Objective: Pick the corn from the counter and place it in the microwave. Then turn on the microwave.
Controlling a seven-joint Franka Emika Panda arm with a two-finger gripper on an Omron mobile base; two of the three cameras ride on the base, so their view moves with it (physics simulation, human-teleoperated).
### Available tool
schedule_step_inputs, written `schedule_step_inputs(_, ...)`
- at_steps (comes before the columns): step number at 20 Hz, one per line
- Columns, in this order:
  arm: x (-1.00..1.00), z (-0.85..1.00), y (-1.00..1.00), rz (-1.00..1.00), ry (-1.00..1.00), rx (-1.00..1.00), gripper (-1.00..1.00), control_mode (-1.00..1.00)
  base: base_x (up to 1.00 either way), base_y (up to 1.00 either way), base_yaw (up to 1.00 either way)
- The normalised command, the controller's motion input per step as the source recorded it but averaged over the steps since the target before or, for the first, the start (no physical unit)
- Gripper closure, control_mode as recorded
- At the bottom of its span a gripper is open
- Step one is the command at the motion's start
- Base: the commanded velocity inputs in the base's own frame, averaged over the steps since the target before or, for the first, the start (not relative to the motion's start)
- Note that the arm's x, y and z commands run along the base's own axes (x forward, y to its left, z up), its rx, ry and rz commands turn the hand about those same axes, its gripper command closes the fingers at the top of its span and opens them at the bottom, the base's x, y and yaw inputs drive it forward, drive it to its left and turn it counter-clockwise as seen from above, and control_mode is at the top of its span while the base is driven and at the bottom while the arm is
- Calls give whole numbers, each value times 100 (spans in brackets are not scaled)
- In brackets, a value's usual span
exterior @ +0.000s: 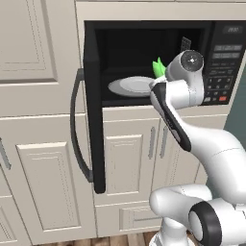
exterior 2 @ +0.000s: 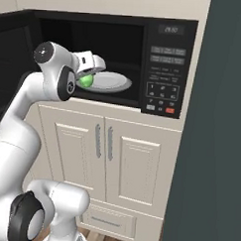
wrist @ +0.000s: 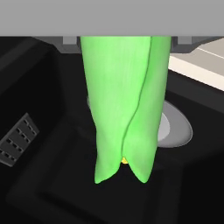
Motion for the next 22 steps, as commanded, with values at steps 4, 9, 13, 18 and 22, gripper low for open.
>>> schedule_step_inputs(4, 12, -2, 9, 0, 0, 0, 100, -100, 0, 0, 0)
schedule_step_inputs(9, 16, -1, 4, 0, 0, 0, 100, -100, 0, 0, 0)
schedule_step_inputs(13, 16, -3, 3, 0, 0, 0, 100, -100, 0, 0, 0)
schedule_step_inputs(18, 13, -3, 4, 0, 0, 0, 100, -100, 0, 0, 0)
schedule_step_inputs(22, 13, -5, 5, 0, 0, 0, 100, -100, 0, 0, 0)
